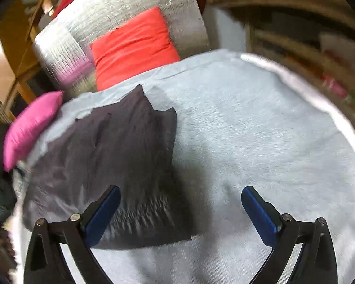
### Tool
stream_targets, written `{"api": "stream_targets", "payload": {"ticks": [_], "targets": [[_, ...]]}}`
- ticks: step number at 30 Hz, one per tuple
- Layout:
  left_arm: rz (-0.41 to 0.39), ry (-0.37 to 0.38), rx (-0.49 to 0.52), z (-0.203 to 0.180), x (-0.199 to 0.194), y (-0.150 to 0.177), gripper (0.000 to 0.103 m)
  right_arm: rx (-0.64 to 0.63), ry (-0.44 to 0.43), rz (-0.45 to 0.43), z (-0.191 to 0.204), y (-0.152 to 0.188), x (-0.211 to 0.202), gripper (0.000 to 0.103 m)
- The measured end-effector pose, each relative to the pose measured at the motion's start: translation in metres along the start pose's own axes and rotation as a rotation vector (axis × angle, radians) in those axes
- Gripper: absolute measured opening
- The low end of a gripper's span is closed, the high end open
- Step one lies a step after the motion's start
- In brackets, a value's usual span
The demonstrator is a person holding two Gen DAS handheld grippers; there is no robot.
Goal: Fold large clothes
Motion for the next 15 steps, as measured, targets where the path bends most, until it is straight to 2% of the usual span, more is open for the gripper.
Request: {"api": "stream_targets", "payload": {"ticks": [2,6,10,12,15], "targets": [[0.056,0.062,-0.013,-0.004,0.016,-0.001,0.096,0.023,-0.07,0.038,0.002,-0.006,0.01,0.103],[0.09,0.123,-0.02,-0.013,0.031,-0.003,0.096,0.04,-0.166,0.114,0.01,-0.012,0.035,0.103],[0.144,0.199,-0.006,-0.026,0.041,-0.004,0.096,0.04,-0.223,0.174,0.021,-0.008,0.055,0.103],[0.169,0.226,0.015,-0.035,0.046,-0.004,0.096,0.023,-0.223,0.186,0.026,-0.007,0.064,0.103],[0.183,0.228,0.058,-0.046,0.054,-0.004,0.096,0.001,-0.24,0.188,0.034,-0.009,0.068,0.099]]}}
Point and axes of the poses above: each gripper's, at about its wrist camera, not at the fingertips, and x roughly the way its jaws point, z to its left, y to its underside, the point moved 10 cm from there along x, roughly the way its jaws point
